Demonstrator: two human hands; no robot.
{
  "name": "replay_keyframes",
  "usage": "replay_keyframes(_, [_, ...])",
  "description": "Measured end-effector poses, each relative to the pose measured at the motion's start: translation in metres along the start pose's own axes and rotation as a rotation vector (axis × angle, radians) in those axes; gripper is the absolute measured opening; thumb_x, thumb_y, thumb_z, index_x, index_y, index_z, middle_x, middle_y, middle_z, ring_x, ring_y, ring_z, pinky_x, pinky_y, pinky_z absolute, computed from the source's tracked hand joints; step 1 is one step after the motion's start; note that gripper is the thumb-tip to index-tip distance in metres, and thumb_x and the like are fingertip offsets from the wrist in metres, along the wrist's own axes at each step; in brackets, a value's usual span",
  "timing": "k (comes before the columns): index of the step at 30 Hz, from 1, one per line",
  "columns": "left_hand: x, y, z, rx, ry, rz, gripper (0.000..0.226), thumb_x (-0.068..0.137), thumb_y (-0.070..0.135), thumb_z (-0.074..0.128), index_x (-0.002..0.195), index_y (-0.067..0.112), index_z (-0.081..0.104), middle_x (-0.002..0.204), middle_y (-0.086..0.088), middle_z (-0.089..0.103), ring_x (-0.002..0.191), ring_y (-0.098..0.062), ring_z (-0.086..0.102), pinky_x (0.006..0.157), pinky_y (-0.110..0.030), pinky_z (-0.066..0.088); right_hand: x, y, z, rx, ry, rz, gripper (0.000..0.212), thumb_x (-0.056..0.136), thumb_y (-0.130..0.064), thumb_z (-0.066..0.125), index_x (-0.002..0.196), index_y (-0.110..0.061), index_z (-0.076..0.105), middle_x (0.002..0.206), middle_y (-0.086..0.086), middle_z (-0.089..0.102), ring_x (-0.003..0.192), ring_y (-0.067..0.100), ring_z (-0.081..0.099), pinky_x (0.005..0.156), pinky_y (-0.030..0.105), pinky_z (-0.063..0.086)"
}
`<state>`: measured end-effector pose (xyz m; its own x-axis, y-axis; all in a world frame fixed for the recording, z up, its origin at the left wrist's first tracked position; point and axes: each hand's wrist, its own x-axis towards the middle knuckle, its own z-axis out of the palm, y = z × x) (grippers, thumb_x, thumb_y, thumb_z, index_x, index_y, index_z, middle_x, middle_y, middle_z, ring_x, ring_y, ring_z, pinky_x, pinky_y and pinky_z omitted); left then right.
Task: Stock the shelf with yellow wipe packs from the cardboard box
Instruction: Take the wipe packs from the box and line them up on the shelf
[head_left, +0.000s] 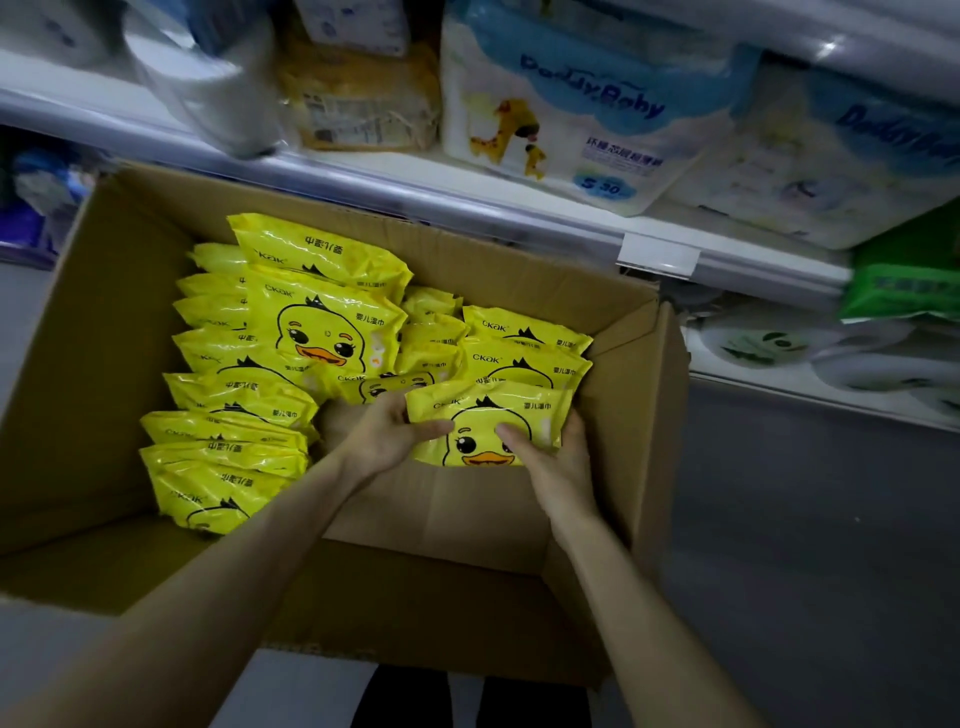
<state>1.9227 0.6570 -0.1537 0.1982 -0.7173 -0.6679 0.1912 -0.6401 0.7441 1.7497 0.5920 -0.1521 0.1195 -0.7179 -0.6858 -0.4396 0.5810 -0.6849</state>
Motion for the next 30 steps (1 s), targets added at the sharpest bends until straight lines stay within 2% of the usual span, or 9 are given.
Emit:
replay_keyframes(4, [-0.012, 0.013, -0.017, 0.042, -0.049, 0.021, 0.028, 0.083, -0.001, 0.065, 0.110, 0.006, 0.061, 0.089, 0.007, 0.070, 0.074, 0.003, 0.067, 0.063, -0.009, 0.048, -0.008, -0.019, -0.003, -0.004, -0.110, 0.047, 0.047, 0.072, -0.022, 0.081, 0.114, -0.019, 0.062, 0.110, -0.009, 0.065, 0.106, 0.012, 0.060, 0.081, 0.024, 0.046])
replay_keyframes(7, [-0.016, 0.017, -0.022, 0.112, 0.208, 0.083, 0.020, 0.076, 0.011, 0.075, 0.089, 0.012, 0.059, 0.071, 0.010, 0.062, 0.062, 0.000, 0.059, 0.057, -0.013, 0.043, -0.012, -0.029, -0.001, 0.006, -0.131, 0.022, 0.023, 0.072, -0.015, 0.080, 0.090, -0.022, 0.068, 0.088, -0.006, 0.071, 0.084, 0.013, 0.067, 0.068, 0.023, 0.048])
replay_keyframes(10, [-0.017, 0.016, -0.038, 0.189, 0.604, 0.115, 0.058, 0.068, 0.025, 0.083, 0.113, 0.006, 0.051, 0.108, -0.007, 0.051, 0.093, -0.015, 0.049, 0.080, -0.025, 0.043, -0.015, -0.040, 0.001, -0.022, -0.084, 0.007, 0.019, 0.071, -0.017, 0.081, 0.083, -0.023, 0.067, 0.082, -0.007, 0.070, 0.078, 0.009, 0.065, 0.063, 0.023, 0.047])
replay_keyframes(13, [-0.011, 0.019, -0.060, 0.306, 0.821, 0.095, 0.104, 0.063, 0.031, 0.086, 0.142, 0.003, 0.025, 0.142, -0.016, 0.027, 0.131, -0.028, 0.030, 0.108, -0.034, 0.029, -0.016, -0.044, -0.002, -0.042, -0.052, 0.008, 0.018, 0.071, -0.019, 0.082, 0.080, -0.023, 0.067, 0.083, -0.005, 0.071, 0.080, 0.013, 0.067, 0.067, 0.027, 0.050])
replay_keyframes(16, [0.002, 0.020, -0.075, 0.269, 0.808, 0.048, 0.116, 0.061, 0.030, 0.087, 0.147, 0.004, 0.013, 0.150, -0.015, 0.021, 0.140, -0.028, 0.021, 0.115, -0.039, 0.023, -0.018, -0.048, -0.005, -0.061, -0.043, 0.005, 0.018, 0.070, -0.019, 0.083, 0.080, -0.022, 0.067, 0.084, -0.003, 0.072, 0.081, 0.016, 0.068, 0.075, 0.033, 0.055])
replay_keyframes(20, [0.011, 0.021, -0.087, 0.290, 0.850, -0.025, 0.111, 0.056, 0.036, 0.088, 0.142, 0.006, 0.025, 0.143, -0.012, 0.037, 0.134, -0.030, 0.035, 0.109, -0.050, 0.031, -0.022, -0.054, -0.011, -0.052, -0.051, -0.014, 0.018, 0.072, -0.015, 0.081, 0.077, -0.024, 0.066, 0.079, -0.009, 0.069, 0.075, 0.007, 0.066, 0.062, 0.022, 0.049])
replay_keyframes(24, [0.015, 0.026, -0.096, 0.312, 0.785, -0.106, 0.110, 0.050, 0.042, 0.089, 0.137, 0.007, 0.032, 0.137, -0.013, 0.041, 0.128, -0.033, 0.040, 0.104, -0.051, 0.037, -0.027, -0.053, -0.013, -0.089, -0.028, -0.001, 0.017, 0.071, -0.016, 0.081, 0.078, -0.020, 0.067, 0.085, 0.001, 0.072, 0.078, 0.016, 0.069, 0.070, 0.030, 0.054])
replay_keyframes(28, [0.013, 0.030, -0.087, 0.511, 0.637, -0.195, 0.086, 0.055, 0.047, 0.086, 0.122, 0.007, 0.049, 0.132, -0.017, 0.041, 0.124, -0.036, 0.037, 0.101, -0.048, 0.038, -0.033, -0.055, -0.019, -0.102, -0.030, -0.015, 0.015, 0.073, -0.016, 0.080, 0.079, -0.021, 0.068, 0.085, 0.000, 0.072, 0.075, 0.013, 0.069, 0.067, 0.027, 0.053])
replay_keyframes(30, [0.007, 0.031, -0.079, 0.496, 0.593, -0.173, 0.069, 0.055, 0.042, 0.088, 0.106, 0.008, 0.055, 0.120, -0.017, 0.052, 0.111, -0.035, 0.046, 0.090, -0.045, 0.043, -0.038, -0.059, -0.024, -0.109, -0.021, -0.044, 0.015, 0.073, -0.016, 0.080, 0.079, -0.022, 0.067, 0.080, -0.005, 0.070, 0.073, 0.009, 0.066, 0.061, 0.023, 0.049])
